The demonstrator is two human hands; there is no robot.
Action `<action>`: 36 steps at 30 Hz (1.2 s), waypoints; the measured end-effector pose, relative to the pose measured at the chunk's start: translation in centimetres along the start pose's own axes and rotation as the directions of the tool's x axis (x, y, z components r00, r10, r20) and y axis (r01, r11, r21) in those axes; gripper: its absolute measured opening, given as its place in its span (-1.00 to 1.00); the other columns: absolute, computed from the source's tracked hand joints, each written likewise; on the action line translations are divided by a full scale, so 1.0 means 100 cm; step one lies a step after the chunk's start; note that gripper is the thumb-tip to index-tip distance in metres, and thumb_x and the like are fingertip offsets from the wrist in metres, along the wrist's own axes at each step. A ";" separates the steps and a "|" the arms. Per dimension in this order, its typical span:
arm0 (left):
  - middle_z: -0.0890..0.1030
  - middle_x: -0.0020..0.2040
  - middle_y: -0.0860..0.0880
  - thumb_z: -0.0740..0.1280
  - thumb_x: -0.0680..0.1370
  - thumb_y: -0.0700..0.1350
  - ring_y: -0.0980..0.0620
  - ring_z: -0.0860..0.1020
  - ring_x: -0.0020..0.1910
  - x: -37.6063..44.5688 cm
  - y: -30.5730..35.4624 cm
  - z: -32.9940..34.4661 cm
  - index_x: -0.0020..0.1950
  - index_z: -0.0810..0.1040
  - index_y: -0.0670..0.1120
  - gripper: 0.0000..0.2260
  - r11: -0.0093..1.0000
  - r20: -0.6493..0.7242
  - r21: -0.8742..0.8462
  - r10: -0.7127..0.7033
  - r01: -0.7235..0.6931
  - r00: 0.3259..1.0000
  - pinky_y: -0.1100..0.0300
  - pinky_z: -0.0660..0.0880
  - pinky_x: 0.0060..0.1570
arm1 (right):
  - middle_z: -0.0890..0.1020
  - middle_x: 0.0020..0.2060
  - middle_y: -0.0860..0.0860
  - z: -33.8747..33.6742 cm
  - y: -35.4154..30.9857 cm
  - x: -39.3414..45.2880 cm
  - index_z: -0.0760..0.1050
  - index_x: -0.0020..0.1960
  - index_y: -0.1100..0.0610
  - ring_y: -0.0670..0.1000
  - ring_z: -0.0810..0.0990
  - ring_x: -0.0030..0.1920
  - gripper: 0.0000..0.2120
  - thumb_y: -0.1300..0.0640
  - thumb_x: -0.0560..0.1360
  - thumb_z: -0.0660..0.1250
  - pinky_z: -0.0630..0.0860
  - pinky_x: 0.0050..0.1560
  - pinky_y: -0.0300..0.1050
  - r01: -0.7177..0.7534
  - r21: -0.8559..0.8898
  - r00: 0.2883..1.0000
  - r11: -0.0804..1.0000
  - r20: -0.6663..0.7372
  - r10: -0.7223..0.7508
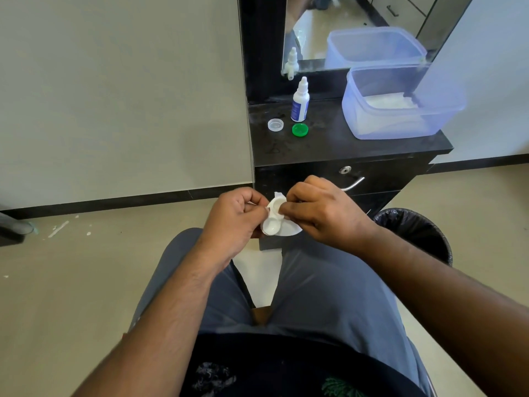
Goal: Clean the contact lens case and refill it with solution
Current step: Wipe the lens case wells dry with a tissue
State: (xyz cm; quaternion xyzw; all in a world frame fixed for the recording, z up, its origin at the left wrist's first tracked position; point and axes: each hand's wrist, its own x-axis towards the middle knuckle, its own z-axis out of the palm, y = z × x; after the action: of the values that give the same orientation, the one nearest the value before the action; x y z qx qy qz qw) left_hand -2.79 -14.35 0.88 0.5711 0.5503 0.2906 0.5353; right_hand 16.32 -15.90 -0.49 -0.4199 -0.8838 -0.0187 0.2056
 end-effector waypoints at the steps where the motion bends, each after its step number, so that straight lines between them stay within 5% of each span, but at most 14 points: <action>1: 0.70 -0.24 -0.11 0.35 0.53 -0.27 -0.10 0.69 -0.18 0.000 0.001 0.000 -0.08 0.60 -0.13 -0.93 1.000 0.005 -0.009 -0.005 0.005 1.000 -0.03 0.66 -0.16 | 0.61 -0.12 0.11 -0.001 0.000 -0.001 0.64 0.00 0.19 0.08 0.52 -0.18 -0.75 0.09 0.51 0.25 0.42 -0.25 -0.09 0.004 -0.024 1.000 1.000 -0.018 -0.004; 6: 0.68 -0.23 -0.24 0.35 0.51 -0.34 -0.10 0.66 -0.25 0.000 0.004 0.001 -0.10 0.61 -0.20 -0.93 0.996 -0.011 -0.087 -0.012 0.012 1.000 -0.10 0.65 -0.16 | 0.58 -0.15 0.10 0.007 -0.009 -0.003 0.62 0.01 0.20 0.07 0.48 -0.22 -0.82 0.14 0.52 0.29 0.35 -0.26 -0.10 -0.046 -0.119 0.995 0.992 -0.099 0.034; 11: 0.69 -0.27 -0.21 0.37 0.48 -0.35 -0.17 0.69 -0.23 -0.002 0.003 0.003 -0.13 0.62 -0.21 -0.93 0.995 -0.052 -0.099 0.005 -0.010 0.999 -0.03 0.66 -0.21 | 0.58 -0.19 0.11 0.018 -0.017 -0.002 0.64 -0.03 0.23 0.07 0.48 -0.26 -0.78 0.13 0.51 0.28 0.41 -0.31 -0.08 -0.164 0.006 0.971 0.986 -0.178 0.162; 18: 0.67 -0.36 -0.09 0.37 0.49 -0.33 0.10 0.61 -0.40 0.001 0.001 -0.009 -0.12 0.65 -0.19 -0.91 0.998 -0.017 0.027 0.050 -0.049 0.999 0.27 0.55 -0.36 | 0.61 -0.13 0.12 -0.001 0.001 -0.002 0.59 0.11 0.20 0.10 0.50 -0.24 -0.81 0.19 0.52 0.34 0.39 -0.30 -0.03 0.168 -0.205 0.984 0.964 -0.018 -0.175; 21: 0.65 -0.40 -0.03 0.36 0.49 -0.33 0.14 0.59 -0.43 0.004 0.003 -0.011 -0.12 0.65 -0.20 -0.91 0.998 -0.006 0.039 0.059 -0.059 0.998 0.30 0.53 -0.39 | 0.61 -0.13 0.11 -0.002 -0.002 -0.002 0.57 0.15 0.21 0.09 0.50 -0.24 -0.79 0.21 0.54 0.31 0.38 -0.32 -0.03 0.153 -0.269 0.987 0.951 0.005 -0.158; 25: 0.63 -0.42 -0.01 0.37 0.49 -0.32 0.18 0.54 -0.46 0.004 -0.001 -0.013 -0.14 0.67 -0.18 -0.90 0.993 0.038 0.101 0.059 -0.063 0.998 0.34 0.46 -0.43 | 0.60 -0.12 0.09 0.006 -0.009 -0.007 0.56 0.19 0.20 0.08 0.50 -0.24 -0.74 0.27 0.50 0.32 0.36 -0.29 -0.06 0.171 -0.149 0.984 0.974 0.070 -0.163; 36: 0.64 -0.30 -0.27 0.35 0.47 -0.34 -0.03 0.54 -0.37 0.005 -0.006 -0.012 -0.18 0.67 -0.17 -0.87 0.996 0.094 0.084 0.023 -0.031 0.995 0.15 0.53 -0.32 | 0.59 -0.09 0.07 -0.003 -0.001 -0.010 0.54 0.21 0.17 0.07 0.46 -0.23 -0.75 0.26 0.55 0.29 0.39 -0.30 -0.05 0.281 -0.224 0.957 0.933 0.143 -0.253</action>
State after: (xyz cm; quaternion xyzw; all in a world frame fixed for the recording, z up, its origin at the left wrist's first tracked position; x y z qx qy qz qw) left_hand -3.92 -13.62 0.47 0.6136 0.5289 0.2474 0.5315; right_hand 16.94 -16.77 -0.55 -0.3180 -0.9339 -0.1302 0.0986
